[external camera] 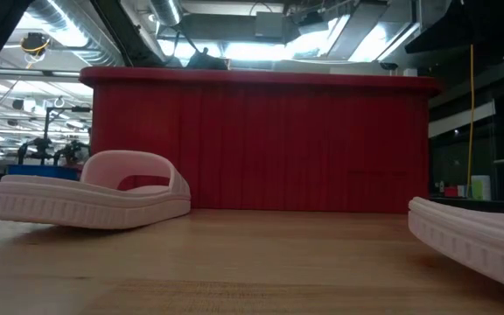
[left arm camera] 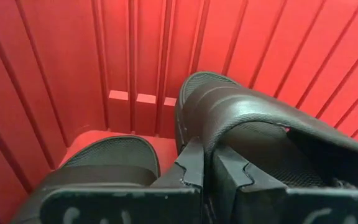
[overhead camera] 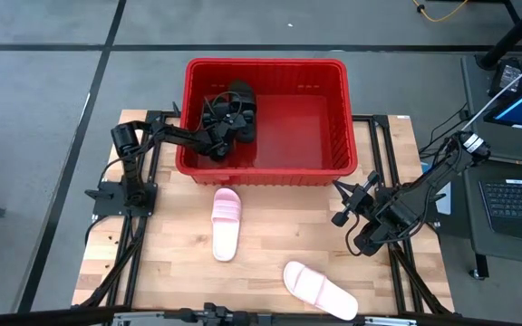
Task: Pick and place slides into bin
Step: Put the black slipper into the red bin
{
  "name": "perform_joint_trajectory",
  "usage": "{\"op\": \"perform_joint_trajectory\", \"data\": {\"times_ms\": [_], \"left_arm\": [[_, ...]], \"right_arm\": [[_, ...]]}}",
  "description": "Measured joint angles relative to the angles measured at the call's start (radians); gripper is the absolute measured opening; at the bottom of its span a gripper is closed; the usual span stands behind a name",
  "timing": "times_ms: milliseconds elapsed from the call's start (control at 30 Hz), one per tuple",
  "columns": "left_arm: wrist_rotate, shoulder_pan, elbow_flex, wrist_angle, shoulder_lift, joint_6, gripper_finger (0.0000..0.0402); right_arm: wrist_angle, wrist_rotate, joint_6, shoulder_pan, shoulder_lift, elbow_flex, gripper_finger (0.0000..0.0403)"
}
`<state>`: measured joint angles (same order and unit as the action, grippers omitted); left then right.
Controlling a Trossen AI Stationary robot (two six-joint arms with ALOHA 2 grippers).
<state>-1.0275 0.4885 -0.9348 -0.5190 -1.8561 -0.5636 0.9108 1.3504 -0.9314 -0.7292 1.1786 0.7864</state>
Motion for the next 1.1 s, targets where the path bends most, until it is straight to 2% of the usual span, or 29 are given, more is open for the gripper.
{"op": "perform_joint_trajectory", "data": {"times_ms": [233, 367, 467, 633, 1100], "left_arm": [[0.004, 0.000, -0.011, 0.006, -0.001, 0.003, 0.0003], [0.010, -0.006, -0.072, 0.029, -0.002, 0.080, 0.0003], [0.004, -0.010, -0.154, 0.165, -0.002, 0.120, 0.0003], [0.000, -0.007, -0.269, 0.398, -0.002, 0.071, 0.0003], [-0.011, -0.003, -0.264, 0.421, -0.002, -0.001, 0.0003]], "right_arm": [[0.000, 0.000, 0.000, 0.000, 0.000, 0.000, 0.0010], [0.003, 0.000, 0.000, 0.000, 0.000, 0.000, 0.0010], [0.006, 0.000, 0.000, 0.000, 0.000, 0.000, 0.0010], [0.006, 0.000, -0.001, 0.000, 0.000, 0.000, 0.0010], [0.007, -0.013, -0.002, 0.000, 0.000, 0.000, 0.0010]]}}
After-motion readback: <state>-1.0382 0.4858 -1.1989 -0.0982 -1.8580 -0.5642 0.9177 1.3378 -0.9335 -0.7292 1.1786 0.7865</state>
